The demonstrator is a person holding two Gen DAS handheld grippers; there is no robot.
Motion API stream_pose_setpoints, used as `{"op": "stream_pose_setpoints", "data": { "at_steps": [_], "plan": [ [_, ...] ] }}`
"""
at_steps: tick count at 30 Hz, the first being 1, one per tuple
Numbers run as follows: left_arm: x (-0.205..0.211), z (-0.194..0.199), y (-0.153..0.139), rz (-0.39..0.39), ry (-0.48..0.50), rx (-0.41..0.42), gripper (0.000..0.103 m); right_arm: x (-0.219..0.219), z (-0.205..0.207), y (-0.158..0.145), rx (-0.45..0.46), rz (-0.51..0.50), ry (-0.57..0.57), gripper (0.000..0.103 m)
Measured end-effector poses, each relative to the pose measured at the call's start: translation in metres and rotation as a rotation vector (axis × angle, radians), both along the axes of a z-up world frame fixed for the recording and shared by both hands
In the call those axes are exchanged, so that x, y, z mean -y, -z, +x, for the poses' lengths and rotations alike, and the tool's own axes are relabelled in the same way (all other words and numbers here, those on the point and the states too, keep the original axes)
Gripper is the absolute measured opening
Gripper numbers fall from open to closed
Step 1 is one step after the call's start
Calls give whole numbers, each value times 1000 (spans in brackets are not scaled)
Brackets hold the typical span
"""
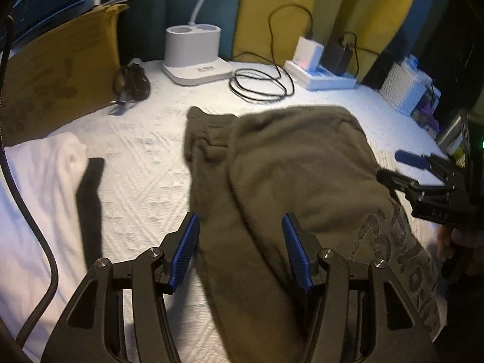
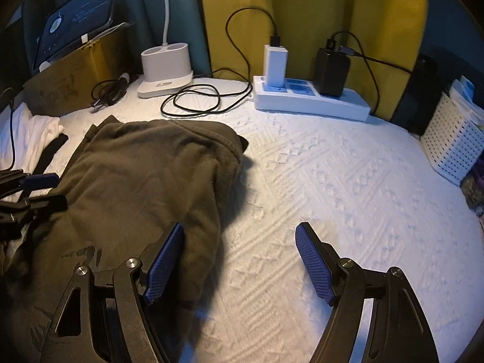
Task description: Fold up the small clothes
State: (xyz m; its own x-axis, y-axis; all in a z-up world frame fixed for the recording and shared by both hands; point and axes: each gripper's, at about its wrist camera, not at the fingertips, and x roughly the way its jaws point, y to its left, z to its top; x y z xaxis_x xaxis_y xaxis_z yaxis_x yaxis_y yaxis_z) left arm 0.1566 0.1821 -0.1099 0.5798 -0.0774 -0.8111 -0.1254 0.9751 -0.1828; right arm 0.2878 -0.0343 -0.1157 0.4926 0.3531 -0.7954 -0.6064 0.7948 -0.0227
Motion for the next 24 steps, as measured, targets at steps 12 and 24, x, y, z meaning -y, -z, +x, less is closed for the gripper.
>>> {"op": "stream_pose_setpoints", "data": {
  "at_steps": [12, 24],
  "plan": [
    [-18, 41, 10, -88, -22, 2, 77, 10, 20, -7, -40, 98, 8, 79],
    [14, 63, 16, 14, 88, 25, 80, -21, 46, 15, -145, 140, -66, 79]
  ]
}}
